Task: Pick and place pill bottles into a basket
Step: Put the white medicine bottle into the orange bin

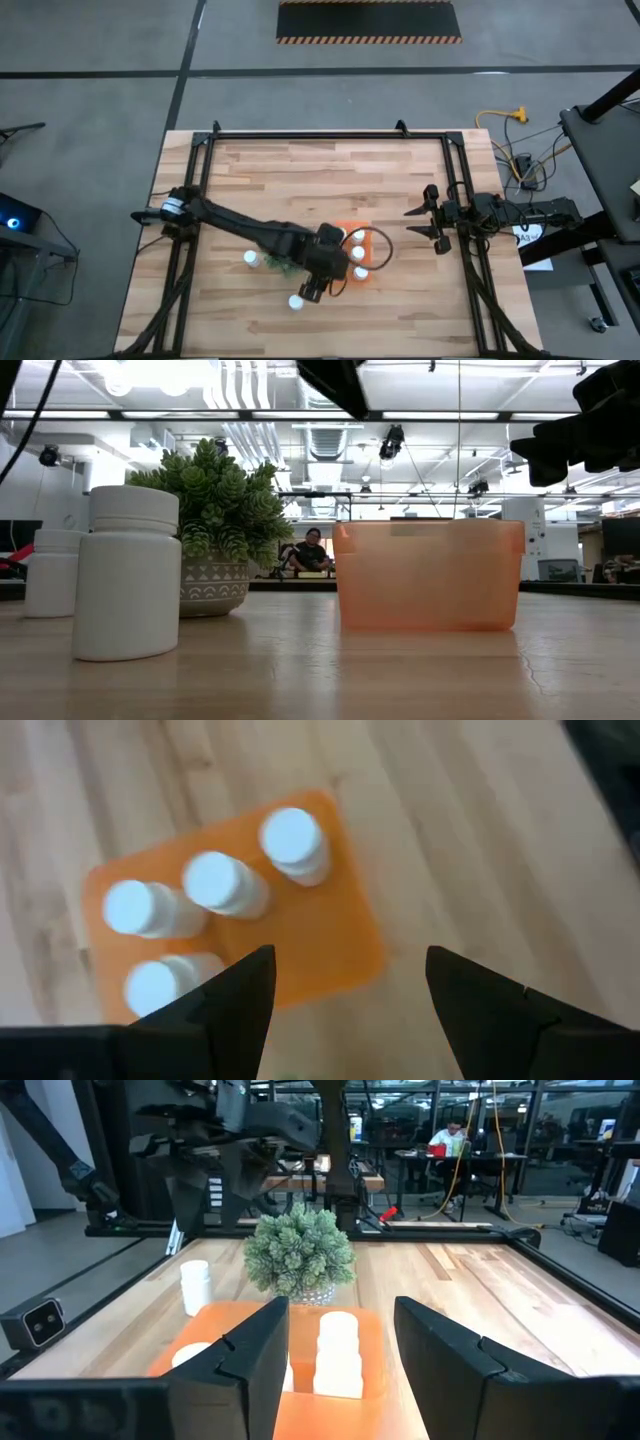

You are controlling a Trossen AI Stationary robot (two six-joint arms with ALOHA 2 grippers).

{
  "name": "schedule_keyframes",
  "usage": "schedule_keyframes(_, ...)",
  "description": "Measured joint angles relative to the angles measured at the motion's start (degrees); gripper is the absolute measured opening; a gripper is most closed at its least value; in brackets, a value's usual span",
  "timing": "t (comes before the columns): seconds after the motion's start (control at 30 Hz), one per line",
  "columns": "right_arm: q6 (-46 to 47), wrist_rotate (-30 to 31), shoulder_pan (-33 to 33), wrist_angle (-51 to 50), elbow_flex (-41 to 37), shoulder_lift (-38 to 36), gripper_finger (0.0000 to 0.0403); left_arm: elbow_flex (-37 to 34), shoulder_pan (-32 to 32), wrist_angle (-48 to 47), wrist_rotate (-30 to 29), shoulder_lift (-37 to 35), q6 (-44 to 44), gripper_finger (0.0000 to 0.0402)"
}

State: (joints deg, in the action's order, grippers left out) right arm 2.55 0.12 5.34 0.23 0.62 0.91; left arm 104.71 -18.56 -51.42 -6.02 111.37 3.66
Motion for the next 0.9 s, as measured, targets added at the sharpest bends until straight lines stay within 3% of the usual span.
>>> schedule_keyframes(0.43, 0.0, 0.0, 0.0, 0.0, 0.0, 0.0, 0.0171, -0.1, -7.8, -12.1, -0.7, -1.2, -12.0, 0.0240)
schedule_keyframes(0.67, -0.1, 0.0, 0.0, 0.0, 0.0, 0.0, 0.0174, -0.9, -12.7, -11.9, -7.3, -3.2, -11.9, 0.0240)
schedule_keyframes(0.77, 0.0, 0.0, 0.0, 0.0, 0.0, 0.0, 0.0172, -4.7, -14.1, -10.7, -11.6, -6.5, -12.8, 0.0240)
schedule_keyframes(0.9, 0.0, 0.0, 0.0, 0.0, 0.0, 0.0, 0.0171, -15.5, -15.0, -3.5, -14.0, -14.6, -16.0, 0.0240)
